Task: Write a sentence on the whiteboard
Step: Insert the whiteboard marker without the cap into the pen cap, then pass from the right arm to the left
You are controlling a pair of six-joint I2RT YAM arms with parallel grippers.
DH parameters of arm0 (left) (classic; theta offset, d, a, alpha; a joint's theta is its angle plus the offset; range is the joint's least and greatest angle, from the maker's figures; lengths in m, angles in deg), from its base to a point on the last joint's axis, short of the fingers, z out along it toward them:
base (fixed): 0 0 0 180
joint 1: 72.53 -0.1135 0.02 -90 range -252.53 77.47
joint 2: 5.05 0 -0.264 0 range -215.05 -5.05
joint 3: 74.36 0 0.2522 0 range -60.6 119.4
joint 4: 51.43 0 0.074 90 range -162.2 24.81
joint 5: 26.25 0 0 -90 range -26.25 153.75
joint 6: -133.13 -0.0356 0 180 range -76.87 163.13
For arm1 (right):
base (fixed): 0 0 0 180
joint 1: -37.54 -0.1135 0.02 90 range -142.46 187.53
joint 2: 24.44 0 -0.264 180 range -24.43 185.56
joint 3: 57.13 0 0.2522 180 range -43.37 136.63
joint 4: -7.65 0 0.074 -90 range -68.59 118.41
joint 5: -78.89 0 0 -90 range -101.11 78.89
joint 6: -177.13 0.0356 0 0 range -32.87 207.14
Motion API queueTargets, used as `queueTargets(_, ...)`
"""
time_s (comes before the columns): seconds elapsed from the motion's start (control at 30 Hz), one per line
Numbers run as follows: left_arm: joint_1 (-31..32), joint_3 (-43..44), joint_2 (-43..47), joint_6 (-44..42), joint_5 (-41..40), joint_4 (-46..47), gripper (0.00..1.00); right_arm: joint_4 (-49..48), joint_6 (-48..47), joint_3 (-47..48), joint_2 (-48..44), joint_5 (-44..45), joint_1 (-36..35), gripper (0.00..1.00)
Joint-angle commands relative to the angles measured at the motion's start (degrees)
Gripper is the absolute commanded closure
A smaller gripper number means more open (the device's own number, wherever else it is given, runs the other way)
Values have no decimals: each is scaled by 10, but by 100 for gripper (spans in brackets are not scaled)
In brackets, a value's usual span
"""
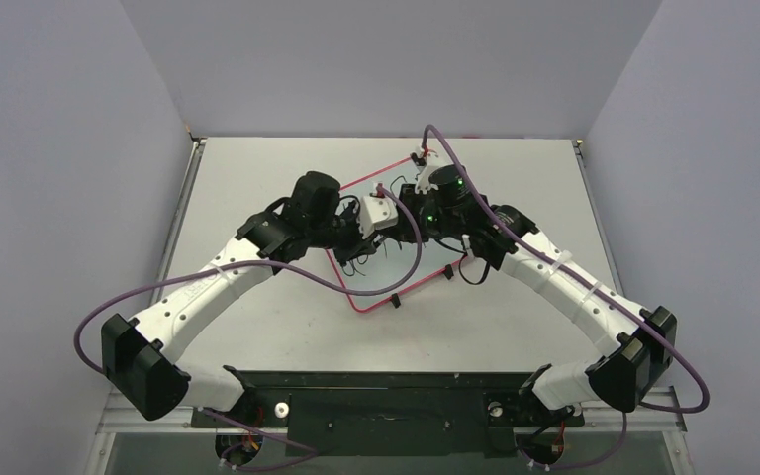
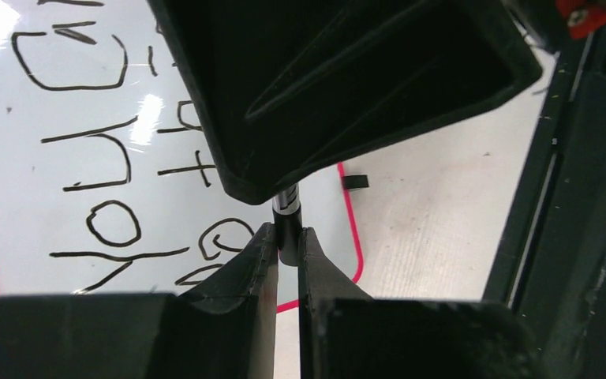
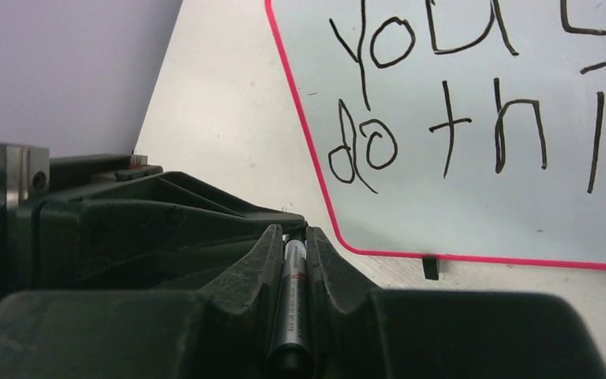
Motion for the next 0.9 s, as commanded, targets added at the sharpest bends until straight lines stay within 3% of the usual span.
queueTargets(0.0, 47, 19, 39, -7, -17, 222, 100, 26, 62, 7, 35, -4, -32, 100)
queueTargets(0.1, 49, 19, 41, -13, -34, 213, 100, 41, 57, 13, 31, 19, -32, 100)
queueTargets(0.13, 49, 20, 42, -18, -36, 199, 94, 43, 55, 15, 29, 24, -32, 100)
queueTargets(0.23, 49, 17, 53, -41, -33, 153, 58, 65, 40, 30, 22, 48, -26, 100)
queueTargets(0.3, 46, 4, 64, -52, -36, 137, 48, 79, 32, 43, 11, 73, -23, 100)
queueTargets(0.5, 31, -52, 114, -41, -38, 142, 40, 108, 22, 77, -13, 110, -15, 100)
queueTargets(0.87, 30, -116, 117, 52, -28, 248, 41, 109, 36, 93, -25, 119, -16, 100)
